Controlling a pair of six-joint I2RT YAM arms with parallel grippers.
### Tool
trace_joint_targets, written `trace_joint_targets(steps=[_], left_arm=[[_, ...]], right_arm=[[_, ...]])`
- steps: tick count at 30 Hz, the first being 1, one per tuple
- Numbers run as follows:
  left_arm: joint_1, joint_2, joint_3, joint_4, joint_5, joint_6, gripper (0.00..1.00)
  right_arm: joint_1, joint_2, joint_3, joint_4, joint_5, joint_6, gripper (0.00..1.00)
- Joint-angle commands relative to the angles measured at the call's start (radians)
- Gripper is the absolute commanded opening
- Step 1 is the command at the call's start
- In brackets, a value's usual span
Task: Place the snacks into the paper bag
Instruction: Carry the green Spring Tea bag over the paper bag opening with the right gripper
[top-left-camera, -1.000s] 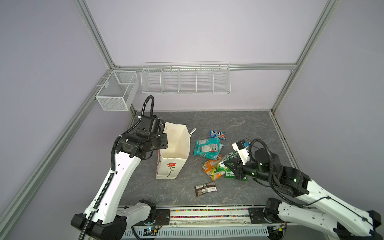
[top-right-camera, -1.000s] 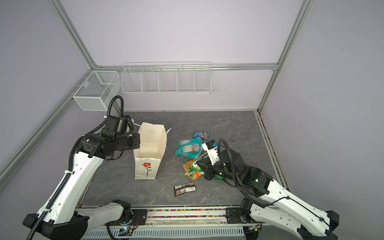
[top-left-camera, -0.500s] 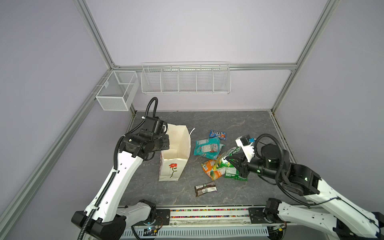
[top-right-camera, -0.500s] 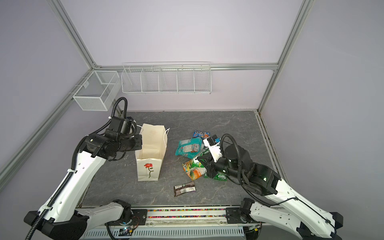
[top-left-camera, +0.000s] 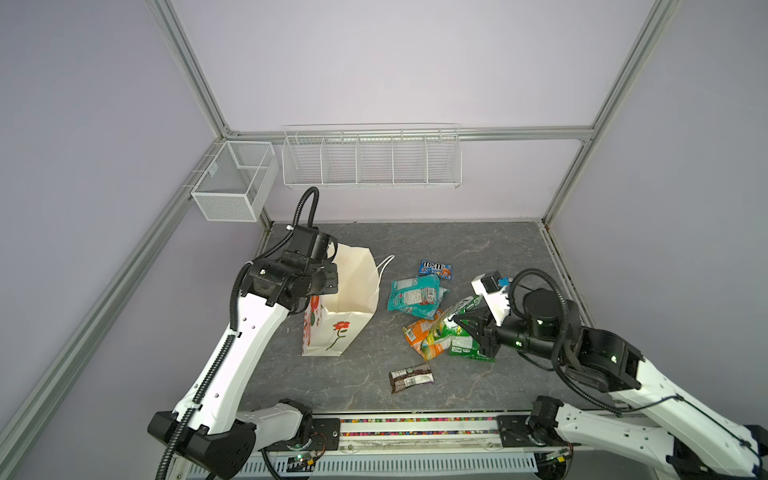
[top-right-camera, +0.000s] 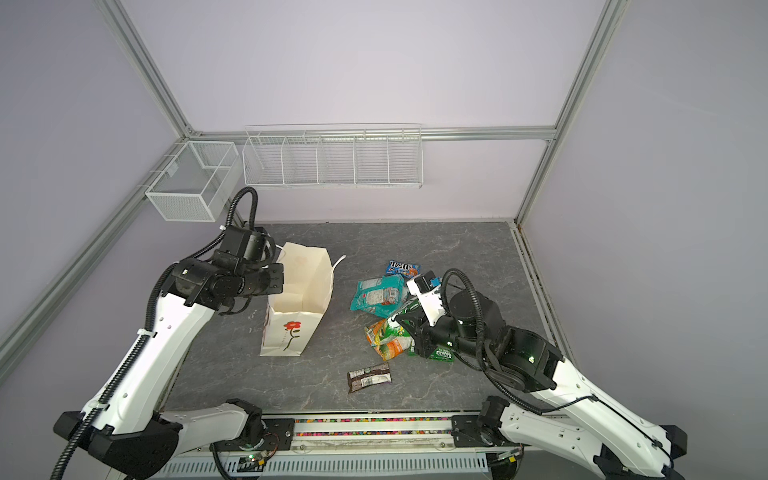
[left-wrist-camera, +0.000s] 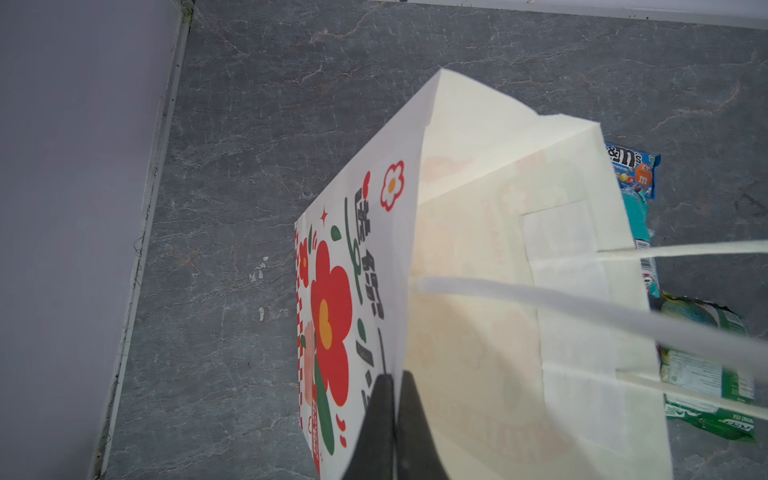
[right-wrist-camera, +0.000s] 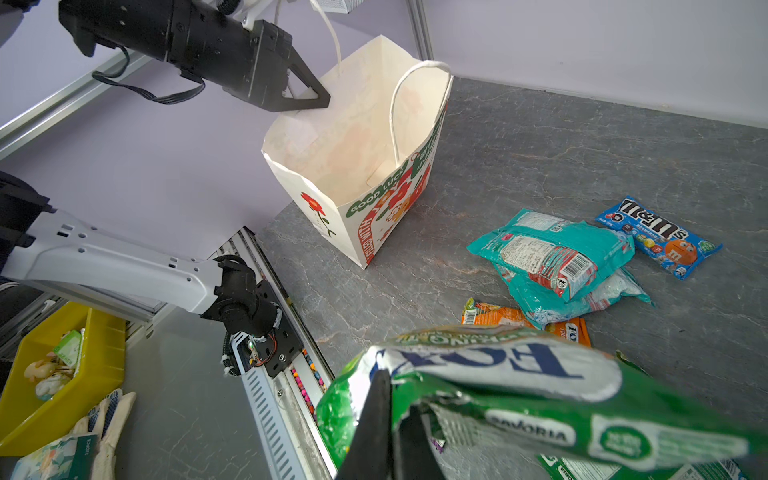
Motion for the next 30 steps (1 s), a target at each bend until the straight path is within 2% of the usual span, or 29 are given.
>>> trace_joint_targets(steps=[1, 6, 13, 19, 30], left_arm=[[-0.018, 0.010, -0.016, -0.002, 0.006, -0.018, 0.00], [-0.051, 0.019, -0.022, 0.007, -0.002, -0.037, 0.00], [-0.088, 0.043, -0.017, 0.006, -0.018, -0.057, 0.00], [-0.098, 0.046, -0.020, 0.007, -0.024, -0.065, 0.00], [-0.147, 0.045, 0.010, -0.014, -0.047, -0.087, 0.00]], right_arm=[[0.007, -0.023, -0.012, 0.048, -0.002, -0.017, 0.07], [0.006, -0.024, -0.014, 0.062, -0.024, -0.014, 0.06], [0.007, 0.005, 0.027, 0.076, -0.114, -0.034, 0.07], [0.006, -0.001, 0.068, 0.065, -0.121, -0.059, 0.07], [0.006, 0.114, 0.278, 0.023, -0.188, -0.176, 0.06]])
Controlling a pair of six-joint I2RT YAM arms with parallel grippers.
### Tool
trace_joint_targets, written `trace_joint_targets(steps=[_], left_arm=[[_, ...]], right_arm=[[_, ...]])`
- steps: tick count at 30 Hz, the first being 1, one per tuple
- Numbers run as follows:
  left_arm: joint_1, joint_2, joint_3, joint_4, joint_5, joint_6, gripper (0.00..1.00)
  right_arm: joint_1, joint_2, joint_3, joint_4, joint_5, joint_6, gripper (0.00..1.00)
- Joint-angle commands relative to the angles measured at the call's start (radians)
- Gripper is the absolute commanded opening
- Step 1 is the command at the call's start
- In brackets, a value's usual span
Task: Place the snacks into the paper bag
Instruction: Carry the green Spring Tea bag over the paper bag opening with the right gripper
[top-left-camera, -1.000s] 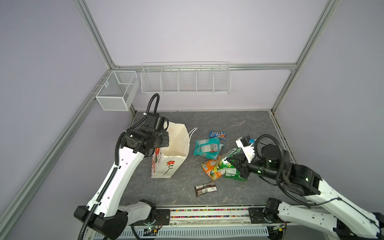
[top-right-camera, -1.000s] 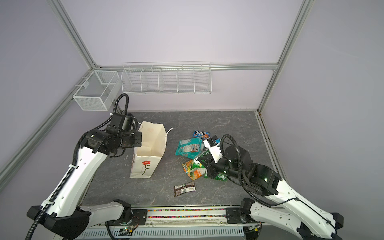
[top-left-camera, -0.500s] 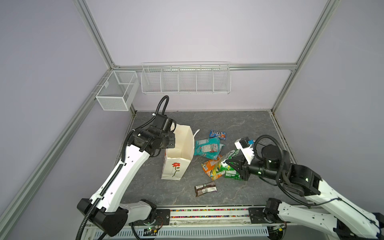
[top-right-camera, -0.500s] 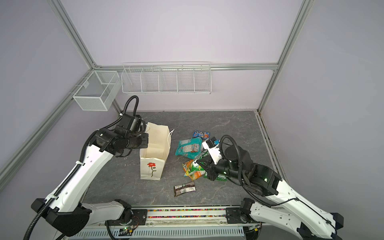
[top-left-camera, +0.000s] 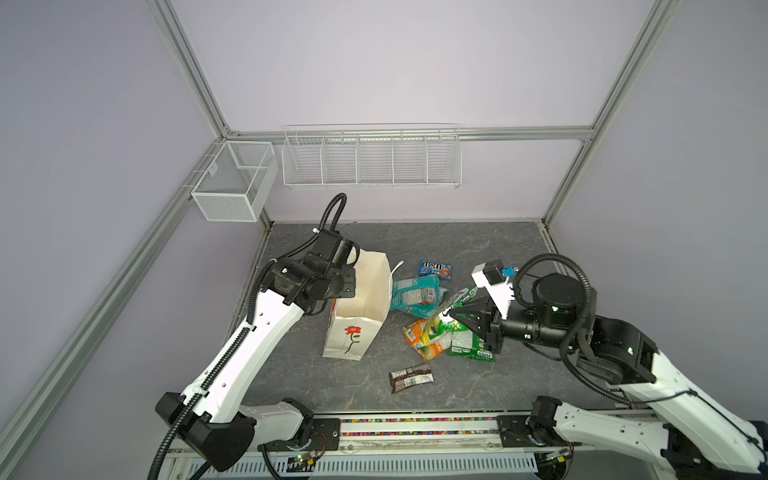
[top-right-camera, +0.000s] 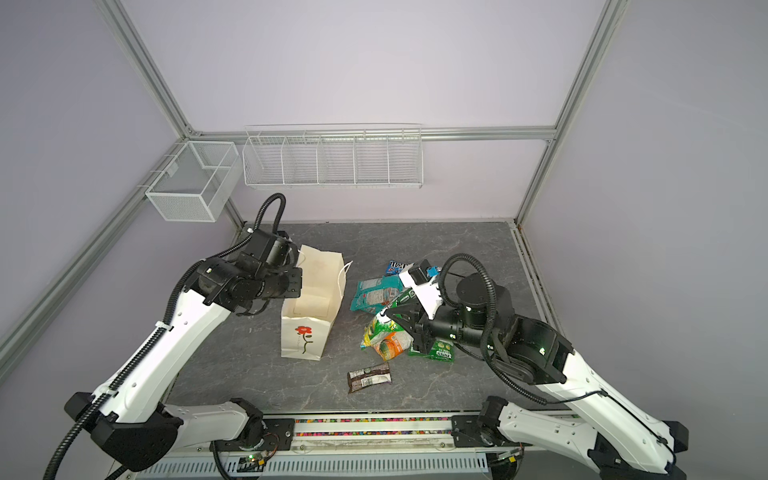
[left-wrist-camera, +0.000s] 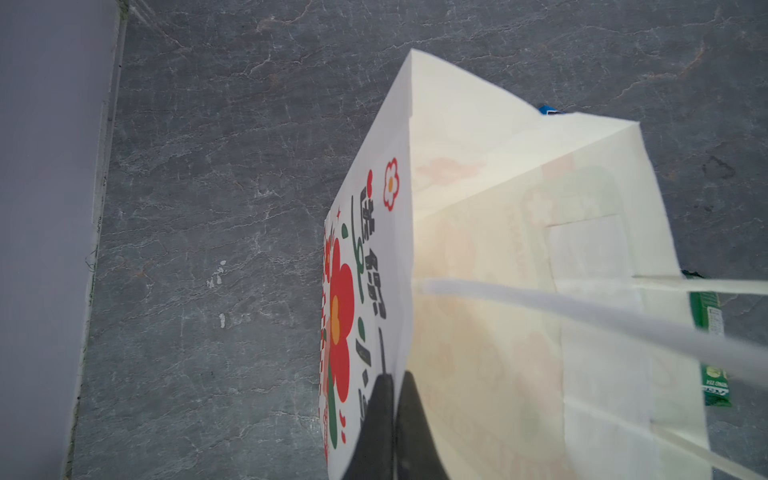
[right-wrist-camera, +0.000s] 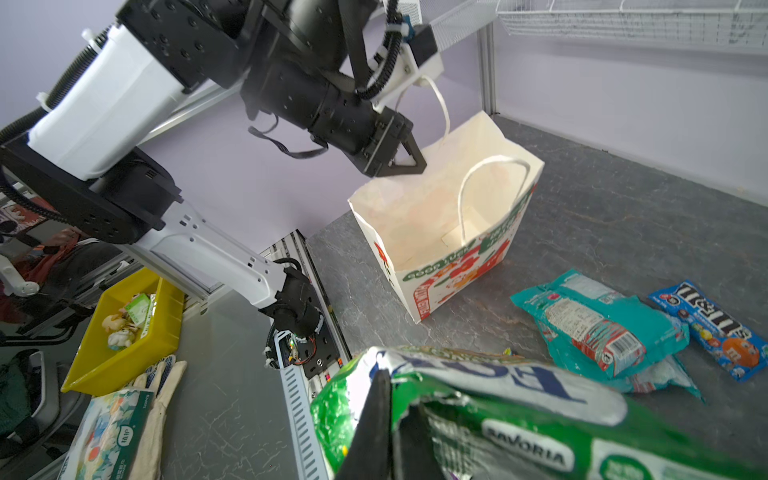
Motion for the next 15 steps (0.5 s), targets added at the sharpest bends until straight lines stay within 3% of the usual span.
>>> trace_joint_targets(steps=[1, 15], left_arm=[[-0.006, 0.008, 0.023, -0.037, -0.019, -0.025, 0.00], [-0.010, -0.006, 0.038, -0.069, -0.014, -0.020, 0.00]], right_arm=[[0.006, 0.025, 0.083, 0.038, -0.041, -0.075, 0.06], [0.007, 0.336, 0.515, -0.040, -0.230, -0.229, 0.07]])
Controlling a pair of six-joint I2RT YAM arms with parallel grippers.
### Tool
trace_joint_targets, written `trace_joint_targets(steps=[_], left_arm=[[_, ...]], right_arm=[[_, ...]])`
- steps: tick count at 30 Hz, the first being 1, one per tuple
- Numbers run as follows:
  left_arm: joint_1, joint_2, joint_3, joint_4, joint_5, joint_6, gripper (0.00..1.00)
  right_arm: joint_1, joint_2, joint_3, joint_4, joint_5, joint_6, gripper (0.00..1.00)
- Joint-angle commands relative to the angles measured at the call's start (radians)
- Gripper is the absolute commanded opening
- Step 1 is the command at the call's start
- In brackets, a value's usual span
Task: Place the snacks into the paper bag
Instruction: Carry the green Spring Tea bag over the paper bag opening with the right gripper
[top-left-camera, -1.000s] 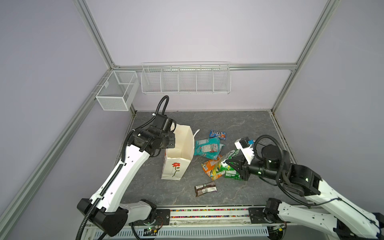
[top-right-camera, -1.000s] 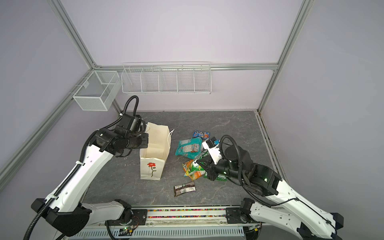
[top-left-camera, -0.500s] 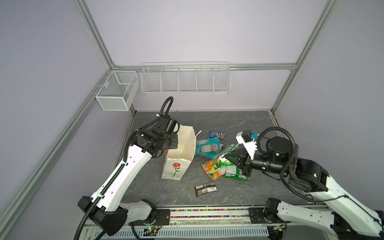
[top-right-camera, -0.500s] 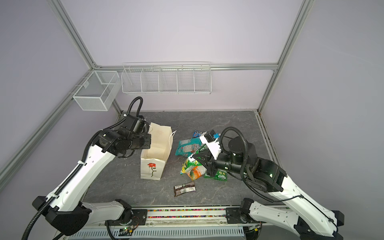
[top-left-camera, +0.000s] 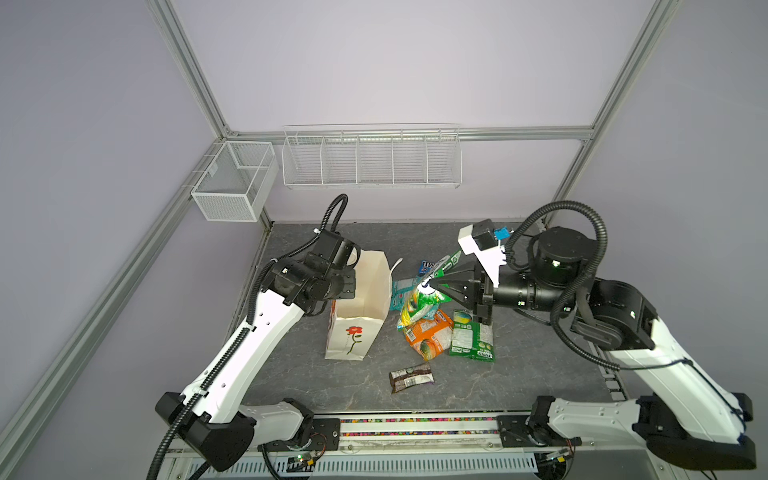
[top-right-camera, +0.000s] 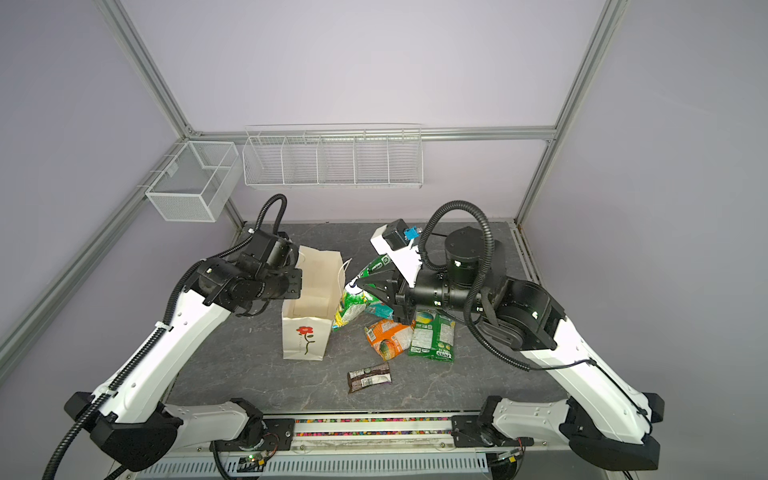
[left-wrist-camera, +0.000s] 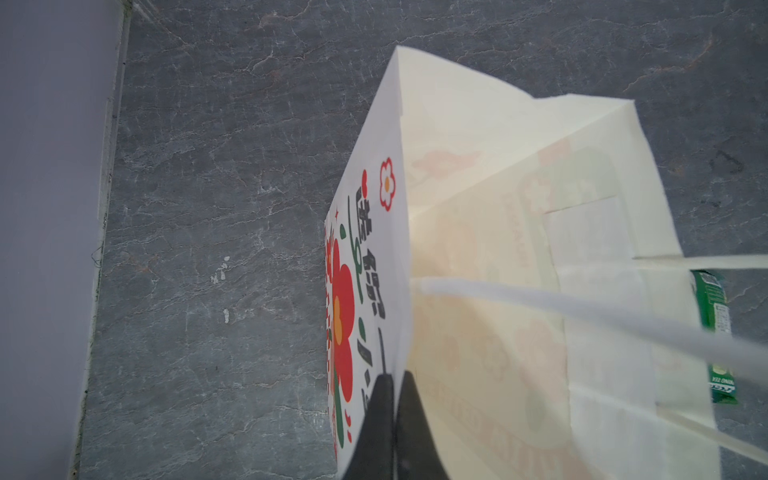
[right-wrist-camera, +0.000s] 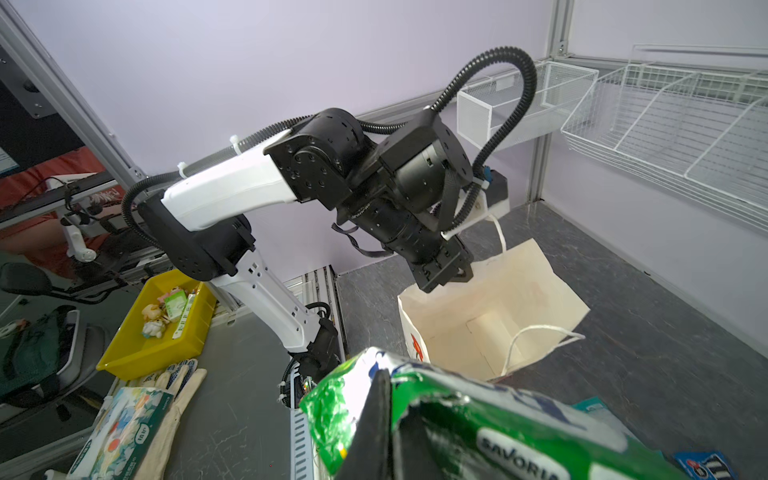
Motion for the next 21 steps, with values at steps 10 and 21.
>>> trace_joint_targets(steps=[10, 21], left_arm=[[-0.007, -0.038, 0.021, -0.047, 0.013, -0.016, 0.00], [-0.007, -0.066, 0.000, -0.030, 0.038, -0.022, 0.00]], right_arm=[[0.006, 0.249, 0.272, 0.035, -0.133, -0.171, 0.06], [-0.057, 0.286, 0.042, 0.125, -0.105, -0.190, 0.06]])
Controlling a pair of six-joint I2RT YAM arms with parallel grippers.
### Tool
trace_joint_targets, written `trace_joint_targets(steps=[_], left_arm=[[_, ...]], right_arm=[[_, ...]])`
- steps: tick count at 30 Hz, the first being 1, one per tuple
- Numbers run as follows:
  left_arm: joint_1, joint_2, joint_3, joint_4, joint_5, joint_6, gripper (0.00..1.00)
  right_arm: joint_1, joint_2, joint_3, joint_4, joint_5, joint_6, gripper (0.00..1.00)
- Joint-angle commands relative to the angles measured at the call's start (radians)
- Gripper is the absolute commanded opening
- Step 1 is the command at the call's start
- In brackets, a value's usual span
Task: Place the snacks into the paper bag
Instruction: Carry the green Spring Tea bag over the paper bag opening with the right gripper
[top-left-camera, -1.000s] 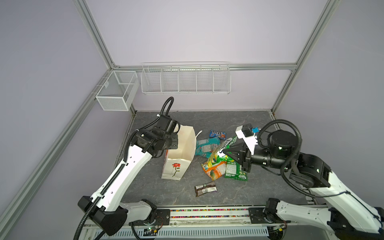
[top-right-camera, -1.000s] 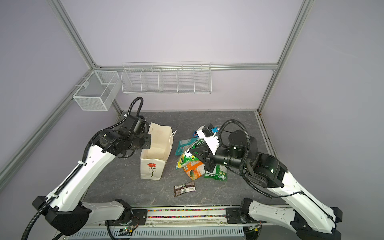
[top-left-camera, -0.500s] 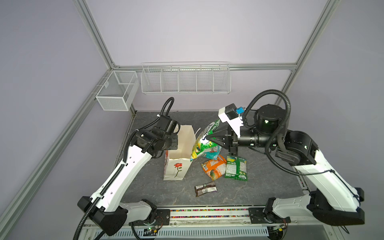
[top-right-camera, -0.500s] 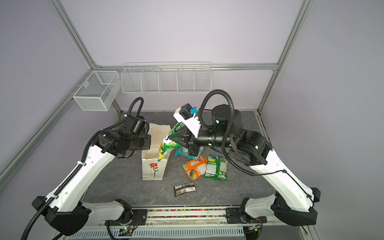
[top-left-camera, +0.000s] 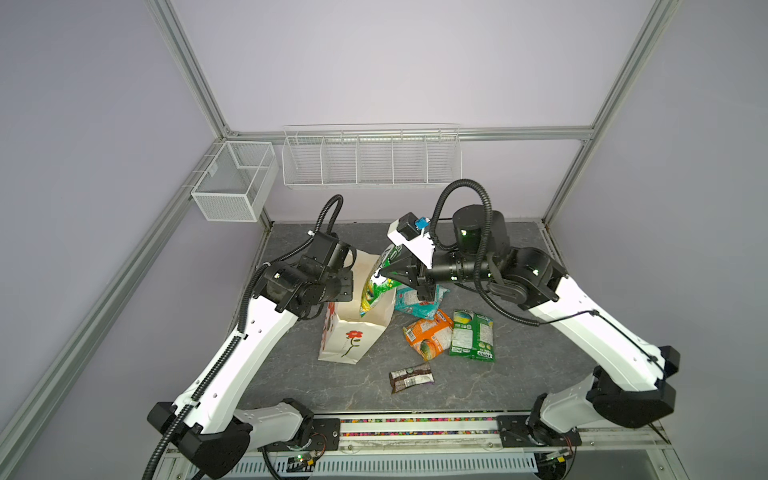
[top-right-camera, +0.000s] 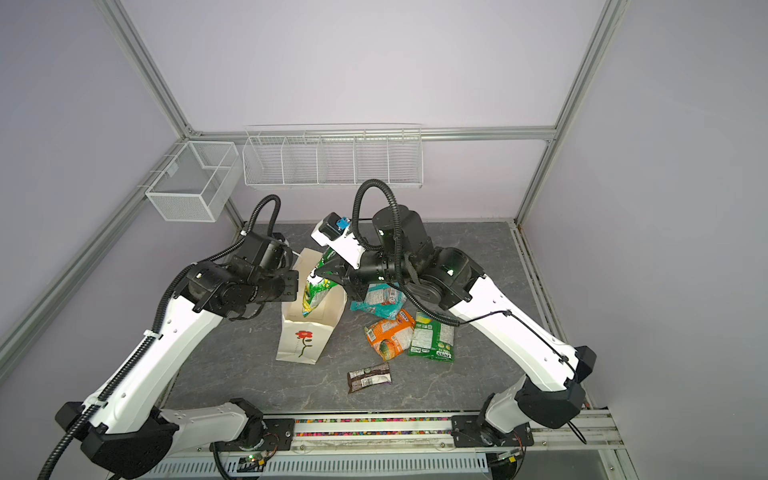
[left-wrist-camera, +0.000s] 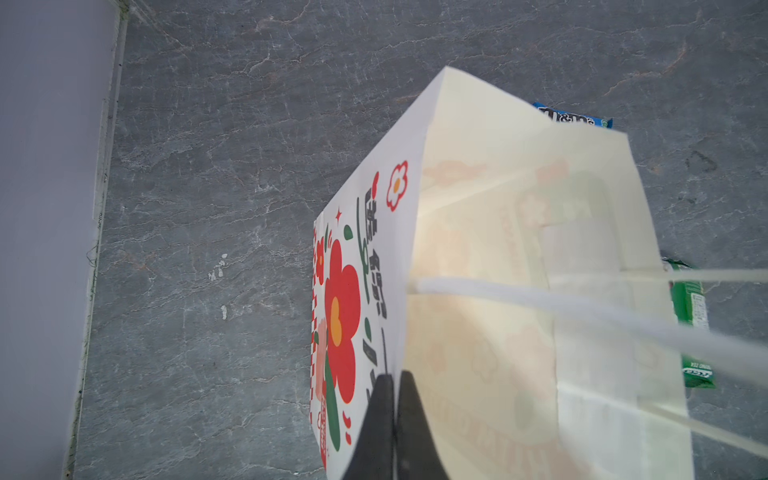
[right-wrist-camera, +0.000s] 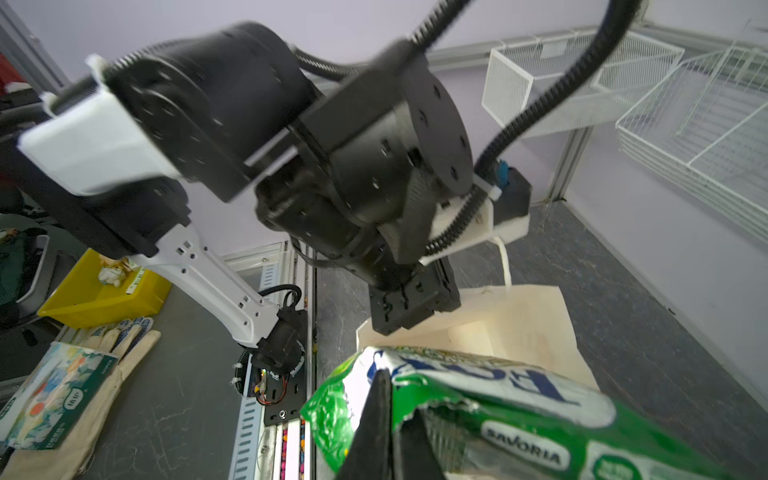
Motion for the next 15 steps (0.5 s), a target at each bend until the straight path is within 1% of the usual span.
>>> trace_joint_targets(steps=[1, 5, 9, 15], left_arm=[[-0.004, -0.023, -0.005, -0.009, 0.023, -0.021, 0.00], [-0.004, -0.024, -0.018, -0.001, 0.034, -0.018, 0.00], [-0.004, -0.036, -0.042, 0.022, 0.051, -0.021, 0.00], [-0.004, -0.038, -0.062, 0.036, 0.063, -0.028, 0.00]], right_arm=[[-0.022, -0.019, -0.074, 0.096, -0.029, -0.013, 0.06], [-0.027, -0.039, -0.139, 0.093, -0.020, -0.006, 0.06], [-0.029, -0.055, -0.187, 0.091, 0.021, -0.005, 0.06], [-0.029, -0.063, -0.230, 0.089, 0.010, 0.007, 0.06]])
